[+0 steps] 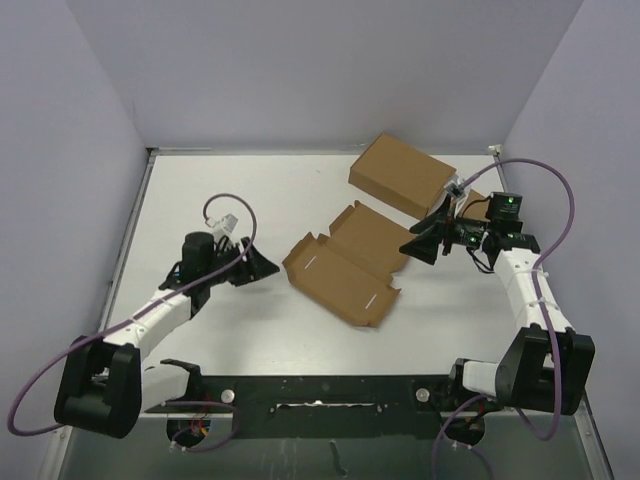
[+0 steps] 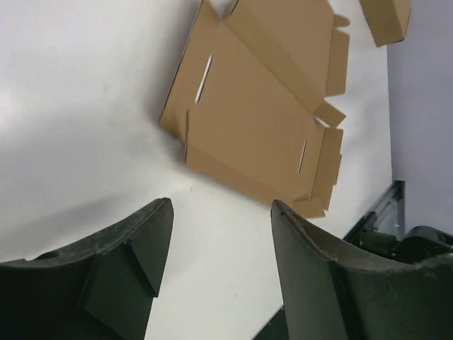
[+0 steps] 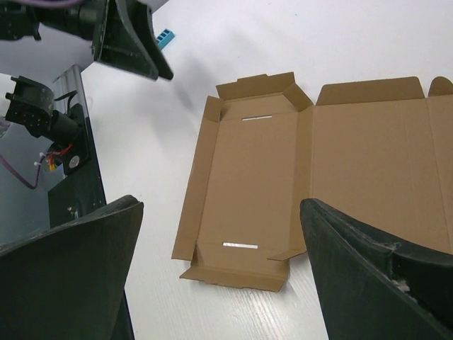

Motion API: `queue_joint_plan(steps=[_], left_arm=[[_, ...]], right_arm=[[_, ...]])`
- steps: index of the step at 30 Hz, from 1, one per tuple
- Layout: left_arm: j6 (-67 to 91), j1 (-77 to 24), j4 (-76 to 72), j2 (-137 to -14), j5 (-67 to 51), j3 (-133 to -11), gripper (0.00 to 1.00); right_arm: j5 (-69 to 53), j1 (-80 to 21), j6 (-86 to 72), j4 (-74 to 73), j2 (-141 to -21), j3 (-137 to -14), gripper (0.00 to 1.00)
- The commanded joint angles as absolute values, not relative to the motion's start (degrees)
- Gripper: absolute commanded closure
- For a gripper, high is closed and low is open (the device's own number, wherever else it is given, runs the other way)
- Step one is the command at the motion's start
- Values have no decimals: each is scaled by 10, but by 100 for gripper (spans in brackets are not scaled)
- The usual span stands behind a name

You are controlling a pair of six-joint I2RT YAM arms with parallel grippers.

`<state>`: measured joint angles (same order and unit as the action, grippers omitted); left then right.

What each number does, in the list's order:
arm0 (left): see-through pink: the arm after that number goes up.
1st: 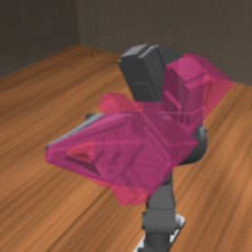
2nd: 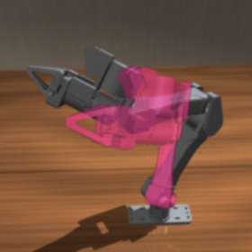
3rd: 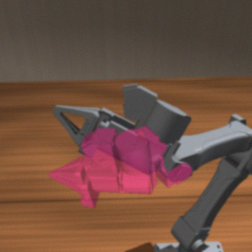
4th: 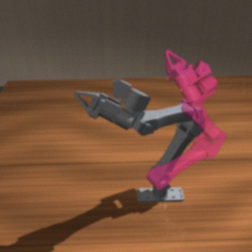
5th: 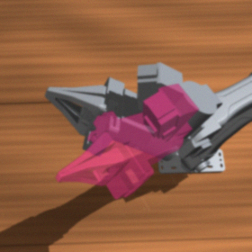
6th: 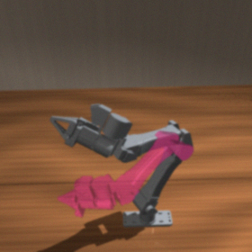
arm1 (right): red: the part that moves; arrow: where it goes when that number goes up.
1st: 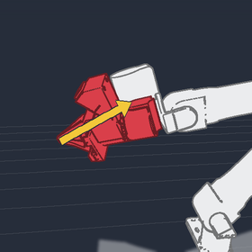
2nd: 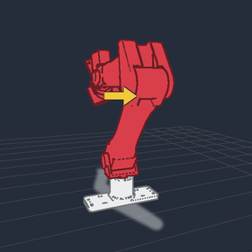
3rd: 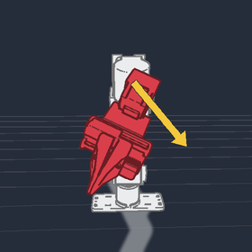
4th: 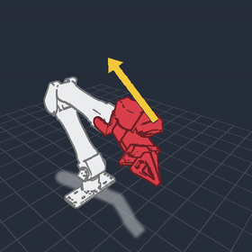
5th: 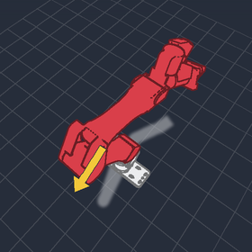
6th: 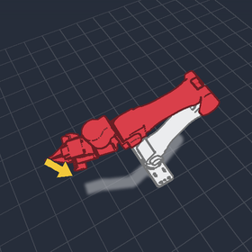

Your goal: Fold the paper box

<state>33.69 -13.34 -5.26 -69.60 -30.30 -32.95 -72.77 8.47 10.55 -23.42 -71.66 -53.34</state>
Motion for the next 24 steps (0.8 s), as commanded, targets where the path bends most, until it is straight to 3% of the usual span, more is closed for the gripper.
queue_joint_plan(steps=[1,5,9,12,19,24], left_arm=[[497,-153,-139,-618,-256,-250,45],[440,-180,-69,-569,-161,-256,43],[321,-202,-64,-576,-134,-304,34],[261,-204,-106,-624,-164,-343,27],[260,-205,-91,-773,-276,-517,28],[290,-201,-146,-792,-311,-506,28]], right_arm=[[-733,76,104,-217,-725,-552,2],[-732,71,65,-180,-731,-537,2],[-705,72,-3,-120,-743,-505,2],[-682,74,-54,-80,-759,-484,2],[-699,121,-71,-76,-783,-489,2],[-719,164,-62,-84,-780,-492,2]])
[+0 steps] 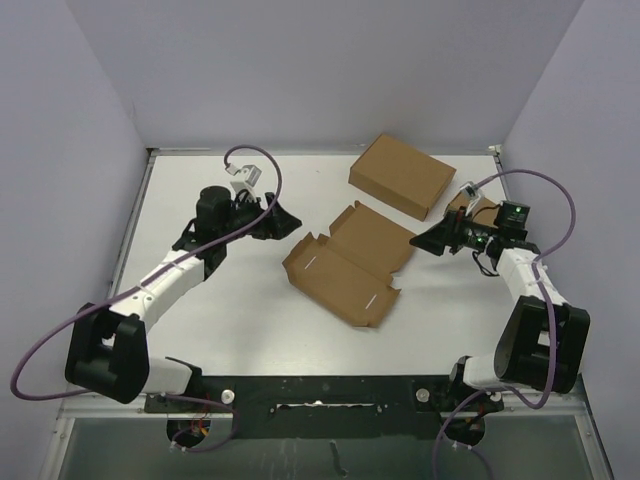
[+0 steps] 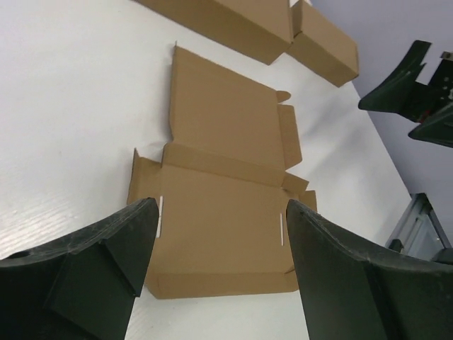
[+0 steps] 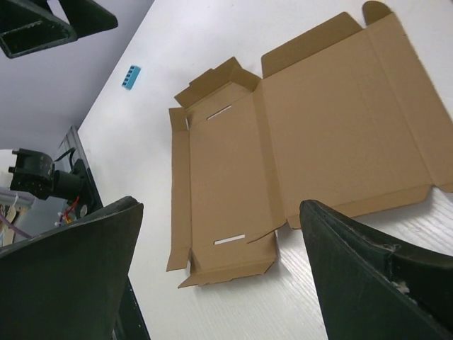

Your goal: Fold the paper box

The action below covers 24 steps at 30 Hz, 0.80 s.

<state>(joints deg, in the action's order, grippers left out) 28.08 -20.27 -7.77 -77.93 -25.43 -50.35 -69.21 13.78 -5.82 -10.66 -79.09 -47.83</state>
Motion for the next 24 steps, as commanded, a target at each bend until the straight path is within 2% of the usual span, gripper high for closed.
queue_joint_plan(steps=[1,6,9,11,13,21,24], left_arm=[[297,-197,-176,-795,-319,-493,28],[402,-140,-310,-838,-383,-461,29],[392,-129,-233,-871,-417,-512,33],[330,-141,-126,-876,-402,-560,34],[288,-154,-82,-869,-376,-572,34],[298,-166,-177,-798,-288,-454,33],[276,-162,-174,-812,-299,-458,33]], right_arm=[[-719,169,-56,-91,-778,-495,2],[-706,177,-20,-117,-761,-500,2],[-704,177,-20,-118,-764,-500,2],[-707,176,-24,-120,-770,-505,2],[-713,175,-22,-132,-772,-514,2],[-731,197,16,-153,-773,-515,2],[-742,214,13,-148,-775,-514,2]])
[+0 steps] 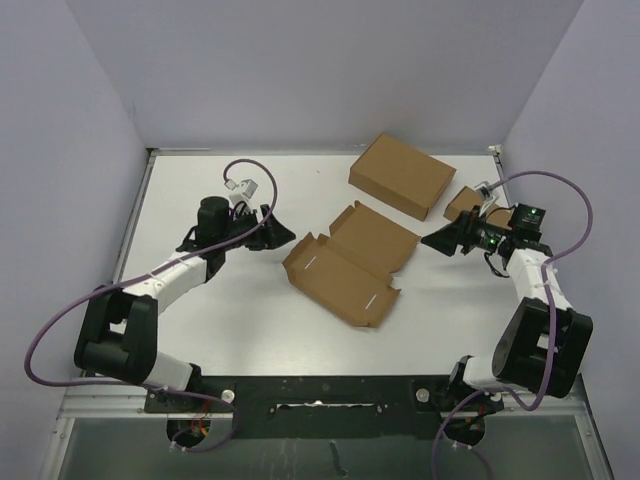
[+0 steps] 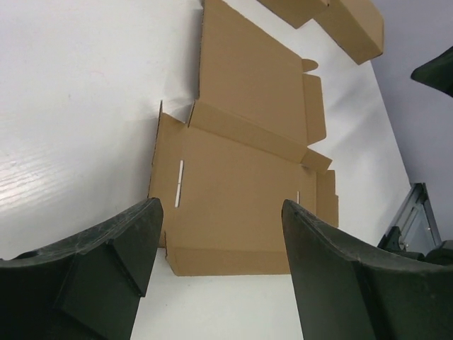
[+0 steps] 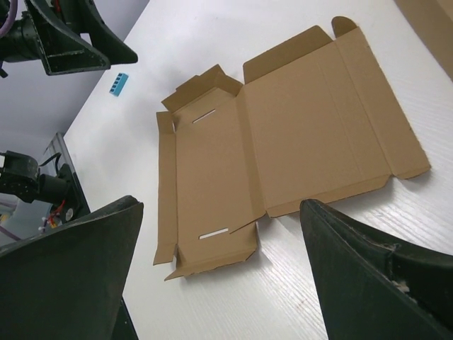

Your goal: Fold the paper box

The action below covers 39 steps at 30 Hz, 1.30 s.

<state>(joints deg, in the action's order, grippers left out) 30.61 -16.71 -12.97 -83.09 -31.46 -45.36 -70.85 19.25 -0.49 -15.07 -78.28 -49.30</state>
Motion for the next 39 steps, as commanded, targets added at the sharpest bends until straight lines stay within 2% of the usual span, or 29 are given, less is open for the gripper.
queue_joint_plan(steps=[1,7,14,19,26,30,39], left_arm=[[267,-161,-166,-825,-306,-478,33],[237,-173,-111,-925,-366,-601,33],[256,-188,-132,-1006,-366,-652,34],[217,-199,-78,-1021,-358,-684,34],[225,-200,-111,-1018,-348,-682,33],[245,-200,-119,-1055,-366,-709,32],[203,-209,0,-1120,-352,-818,33]], right_arm=[[-742,216,16,-149,-774,-513,2],[-740,232,29,-152,-779,-509,2],[-729,235,38,-175,-808,-526,2],[-710,228,37,-187,-796,-535,2],[-704,204,40,-202,-783,-543,2],[-703,201,40,-200,-780,-541,2],[-701,200,28,-189,-773,-535,2]])
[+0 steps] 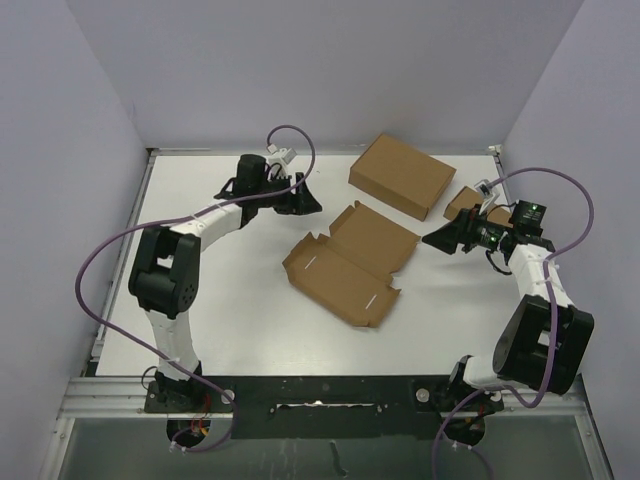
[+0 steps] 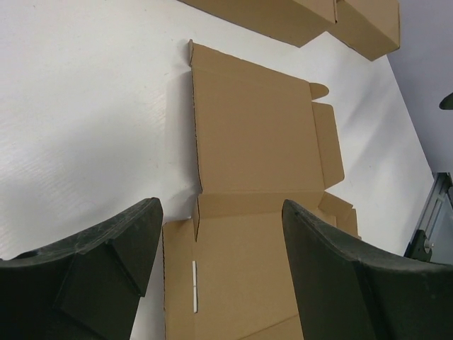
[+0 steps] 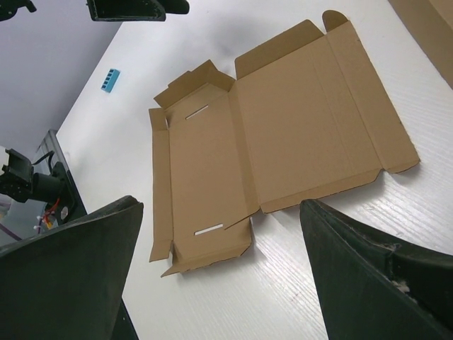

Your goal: Fold the paper box

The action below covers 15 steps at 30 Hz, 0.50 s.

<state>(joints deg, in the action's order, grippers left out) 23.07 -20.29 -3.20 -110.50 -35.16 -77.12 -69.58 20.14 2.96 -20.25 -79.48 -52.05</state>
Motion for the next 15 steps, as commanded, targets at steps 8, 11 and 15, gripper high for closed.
queue_joint_plan(steps=[8,11,15], left_arm=[[191,-210,2,-1118,-345,-822,33],[189,-209,1,-1117,-346,-820,33],[182,-209,-1,-1113,-345,-815,33]], right_arm=[[-691,195,28,-191,-769,-535,2],[-688,194,29,-191,-768,-536,2],[-684,193,31,-191,-767,-535,2]])
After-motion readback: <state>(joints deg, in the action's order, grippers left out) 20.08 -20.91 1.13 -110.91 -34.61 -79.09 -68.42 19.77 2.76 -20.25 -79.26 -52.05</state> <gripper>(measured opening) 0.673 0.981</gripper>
